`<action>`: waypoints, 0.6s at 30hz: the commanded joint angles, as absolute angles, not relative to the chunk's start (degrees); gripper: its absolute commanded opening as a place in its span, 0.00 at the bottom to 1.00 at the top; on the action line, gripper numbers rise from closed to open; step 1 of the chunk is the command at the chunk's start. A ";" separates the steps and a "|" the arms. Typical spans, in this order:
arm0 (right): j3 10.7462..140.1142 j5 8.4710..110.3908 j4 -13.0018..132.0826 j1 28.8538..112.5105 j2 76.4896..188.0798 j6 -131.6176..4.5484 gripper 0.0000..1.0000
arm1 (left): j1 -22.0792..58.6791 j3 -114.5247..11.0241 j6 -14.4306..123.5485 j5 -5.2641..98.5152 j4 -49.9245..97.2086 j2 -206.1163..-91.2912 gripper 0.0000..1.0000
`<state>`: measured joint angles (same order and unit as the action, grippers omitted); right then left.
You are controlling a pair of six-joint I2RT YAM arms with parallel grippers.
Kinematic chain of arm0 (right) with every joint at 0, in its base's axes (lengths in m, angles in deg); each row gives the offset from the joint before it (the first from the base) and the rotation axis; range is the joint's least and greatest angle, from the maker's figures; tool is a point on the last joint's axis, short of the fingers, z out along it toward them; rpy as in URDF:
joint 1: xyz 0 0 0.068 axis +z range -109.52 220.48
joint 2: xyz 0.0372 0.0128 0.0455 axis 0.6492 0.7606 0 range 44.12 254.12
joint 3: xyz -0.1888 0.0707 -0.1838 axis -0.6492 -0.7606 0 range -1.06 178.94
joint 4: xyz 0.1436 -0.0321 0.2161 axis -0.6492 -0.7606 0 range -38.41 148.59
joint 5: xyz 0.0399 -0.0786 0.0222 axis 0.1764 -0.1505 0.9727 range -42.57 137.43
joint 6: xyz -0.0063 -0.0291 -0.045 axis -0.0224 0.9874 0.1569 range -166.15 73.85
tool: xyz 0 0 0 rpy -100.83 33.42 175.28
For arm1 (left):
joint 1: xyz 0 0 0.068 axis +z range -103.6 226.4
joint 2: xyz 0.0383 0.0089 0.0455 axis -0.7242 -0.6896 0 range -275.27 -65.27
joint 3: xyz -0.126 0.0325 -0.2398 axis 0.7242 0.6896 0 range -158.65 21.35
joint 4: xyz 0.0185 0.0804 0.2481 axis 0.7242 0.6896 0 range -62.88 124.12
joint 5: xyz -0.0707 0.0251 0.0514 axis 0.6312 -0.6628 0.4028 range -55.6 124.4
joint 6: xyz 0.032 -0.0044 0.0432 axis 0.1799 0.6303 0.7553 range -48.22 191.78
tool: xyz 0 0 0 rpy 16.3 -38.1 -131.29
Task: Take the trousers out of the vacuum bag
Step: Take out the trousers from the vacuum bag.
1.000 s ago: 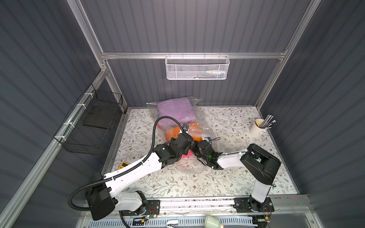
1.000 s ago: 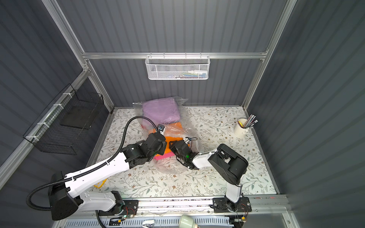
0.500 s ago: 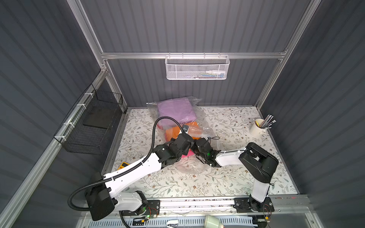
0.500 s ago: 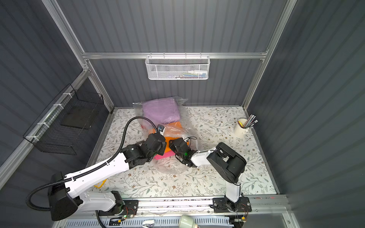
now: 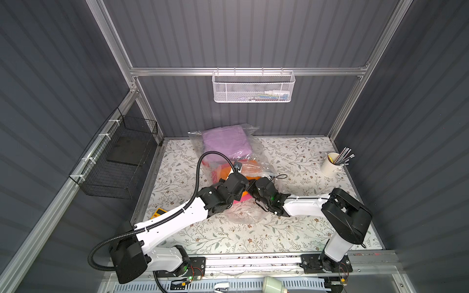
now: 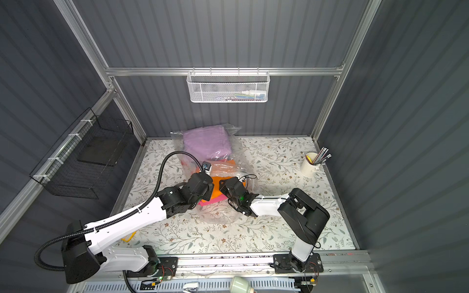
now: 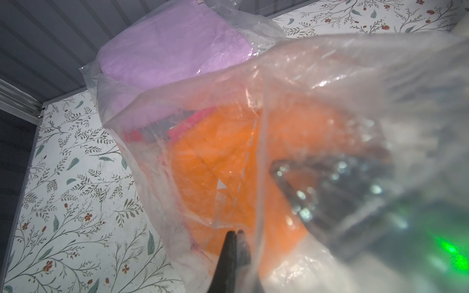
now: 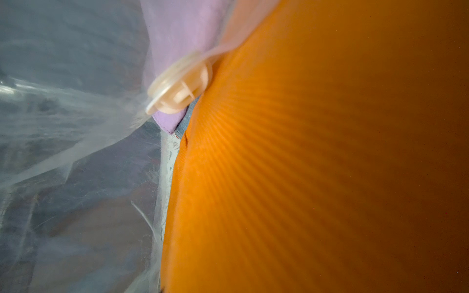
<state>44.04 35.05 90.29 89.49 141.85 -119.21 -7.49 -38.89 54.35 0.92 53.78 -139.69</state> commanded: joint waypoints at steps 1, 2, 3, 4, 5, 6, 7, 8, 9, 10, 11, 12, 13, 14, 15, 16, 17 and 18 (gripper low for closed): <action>42.85 35.11 93.05 89.79 137.38 -117.98 0.00 | -6.82 -38.52 53.21 -1.06 53.22 -140.25 0.00; 42.21 35.17 92.26 89.87 135.91 -117.98 0.00 | -6.78 -38.46 53.23 -1.00 53.15 -140.40 0.00; 41.31 34.91 91.77 90.03 134.35 -117.81 0.00 | -6.77 -38.46 53.23 -0.96 52.92 -140.54 0.00; 40.76 34.52 91.17 90.27 133.35 -117.70 0.00 | -6.70 -38.50 53.19 -0.94 52.81 -140.64 0.00; 40.27 34.13 90.22 90.62 132.45 -117.41 0.00 | -6.72 -38.46 53.23 -0.86 52.59 -140.75 0.00; 40.02 33.99 89.24 90.96 132.04 -117.20 0.00 | -6.60 -38.48 53.23 -0.83 52.46 -140.94 0.00; 39.83 34.04 88.70 91.22 132.02 -117.24 0.00 | -6.64 -38.57 53.27 -0.63 52.34 -141.10 0.00; 39.39 34.14 88.83 91.42 132.06 -117.47 0.00 | -6.56 -38.61 53.40 -0.59 52.12 -141.32 0.00; 38.92 34.22 89.37 91.69 131.88 -117.56 0.00 | -6.58 -38.75 53.41 -0.60 51.99 -141.59 0.00; 38.73 34.38 89.31 91.93 131.48 -117.65 0.00 | -6.44 -38.76 53.43 -0.65 51.89 -141.79 0.00; 38.67 34.29 88.78 92.27 130.66 -117.49 0.00 | -6.36 -38.76 53.54 -0.55 51.63 -142.11 0.00; 38.79 33.92 87.60 92.71 129.33 -117.07 0.00 | -6.29 -38.68 53.66 -0.54 51.30 -142.41 0.00; 38.82 33.49 86.31 93.13 127.92 -116.57 0.00 | -6.20 -38.71 53.76 -0.48 50.99 -142.81 0.00; 38.87 32.82 84.88 93.66 126.09 -115.81 0.00 | -6.06 -38.68 53.89 -0.42 50.75 -143.26 0.00; 38.99 32.11 83.06 94.19 124.14 -115.17 0.00 | -5.92 -38.65 53.94 -0.33 50.63 -143.75 0.00; 39.09 31.57 81.30 94.59 122.38 -114.62 0.00 | -5.75 -38.66 53.99 -0.05 50.42 -144.03 0.00; 39.45 31.14 78.98 95.02 120.35 -114.24 0.00 | -5.62 -38.51 54.02 0.32 50.17 -144.41 0.00; 39.78 30.87 76.95 95.38 118.39 -114.02 0.00 | -5.48 -38.33 54.11 0.67 49.75 -144.69 0.00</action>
<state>38.21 33.00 78.14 94.11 124.70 -117.00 -6.35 -38.89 54.17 1.01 50.87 -143.64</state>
